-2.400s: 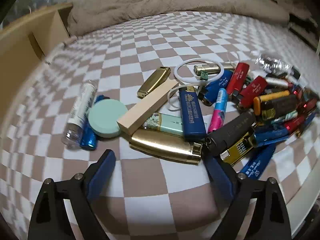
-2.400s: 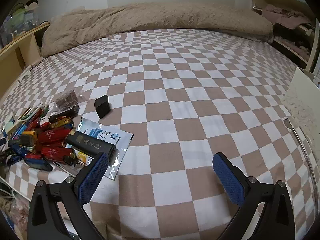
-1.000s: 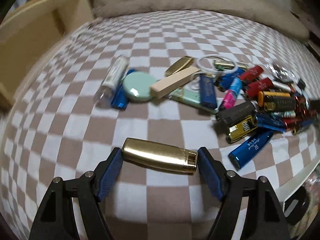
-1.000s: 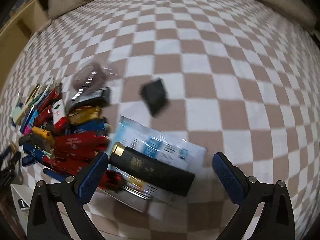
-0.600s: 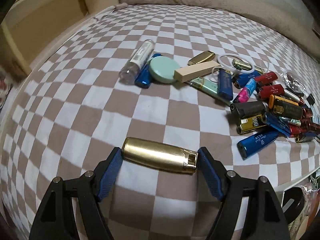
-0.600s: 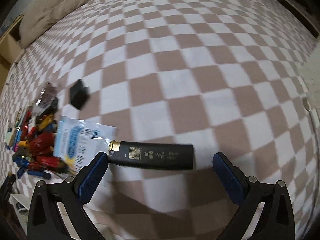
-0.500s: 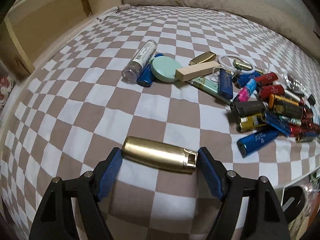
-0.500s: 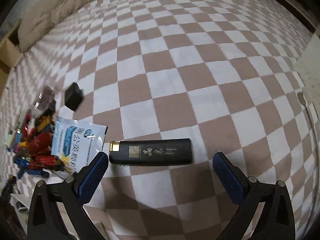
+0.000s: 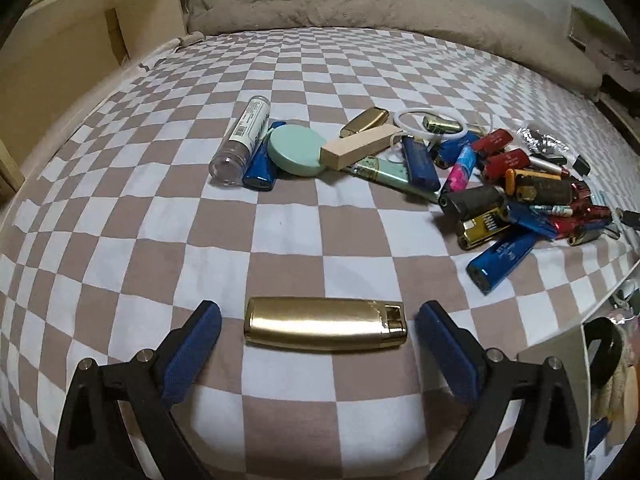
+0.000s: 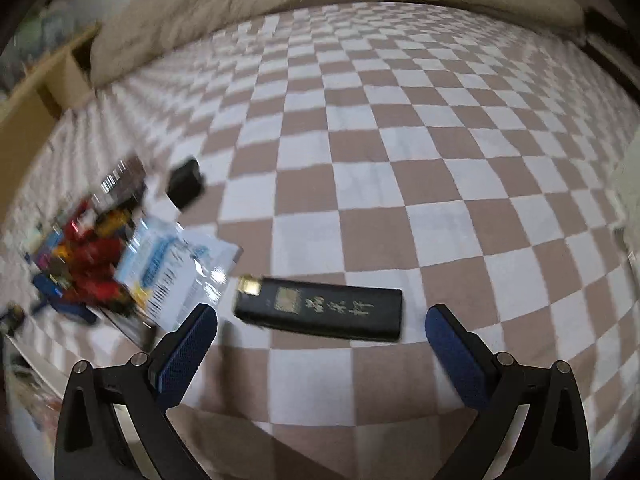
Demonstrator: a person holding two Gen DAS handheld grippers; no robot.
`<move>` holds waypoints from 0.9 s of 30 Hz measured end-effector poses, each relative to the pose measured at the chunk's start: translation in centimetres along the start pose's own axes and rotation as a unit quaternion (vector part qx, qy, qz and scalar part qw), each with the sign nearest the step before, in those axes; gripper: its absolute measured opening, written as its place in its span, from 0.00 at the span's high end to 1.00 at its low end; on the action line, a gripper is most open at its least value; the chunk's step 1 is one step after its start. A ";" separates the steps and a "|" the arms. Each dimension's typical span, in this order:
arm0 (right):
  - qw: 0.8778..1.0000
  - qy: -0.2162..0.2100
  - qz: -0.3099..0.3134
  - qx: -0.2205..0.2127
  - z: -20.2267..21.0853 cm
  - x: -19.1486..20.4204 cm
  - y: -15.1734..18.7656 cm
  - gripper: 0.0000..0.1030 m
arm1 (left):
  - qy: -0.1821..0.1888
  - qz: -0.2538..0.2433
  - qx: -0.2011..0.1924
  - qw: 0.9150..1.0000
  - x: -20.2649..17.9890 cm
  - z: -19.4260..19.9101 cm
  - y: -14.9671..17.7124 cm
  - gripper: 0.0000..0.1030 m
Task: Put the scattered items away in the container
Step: 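Close the left tool on the gold lighter while the right tool grasps the black lighter, then lift the gold lighter with the left tool while the right tool regrips the black lighter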
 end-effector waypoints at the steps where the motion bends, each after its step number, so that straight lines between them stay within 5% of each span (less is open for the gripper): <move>1: 1.000 -0.012 -0.015 -0.005 0.1 0.1 -0.1 0.00 | -0.006 -0.010 0.002 1.000 -0.3 -0.1 0.0 0.03; 3: 0.999 -0.017 -0.029 -0.010 0.2 0.3 0.0 0.00 | -0.015 -0.033 0.004 0.999 -1.2 0.1 0.2 0.03; 8: 0.999 0.016 -0.032 -0.029 -1.0 -0.2 -0.5 0.19 | -0.023 -0.069 0.001 0.997 -2.4 0.5 0.0 0.13; 21: 0.998 0.027 -0.005 -0.055 1.2 0.6 2.4 0.20 | -0.031 -0.063 -0.006 0.997 -2.8 1.3 0.0 0.27; 27: 0.996 0.071 0.023 -0.040 1.8 1.0 4.2 0.23 | -0.030 -0.042 -0.003 0.999 -2.6 1.8 0.2 0.27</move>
Point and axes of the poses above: each gripper's, at about its wrist camera, not at the fingertips, and z roughly against the way its jaws point, x to its left, y to its underside, the point moved 9 cm from there along -z, roughly the way its jaws point, and after that the axes turned 3 degrees about y, right-handed, at the moved point
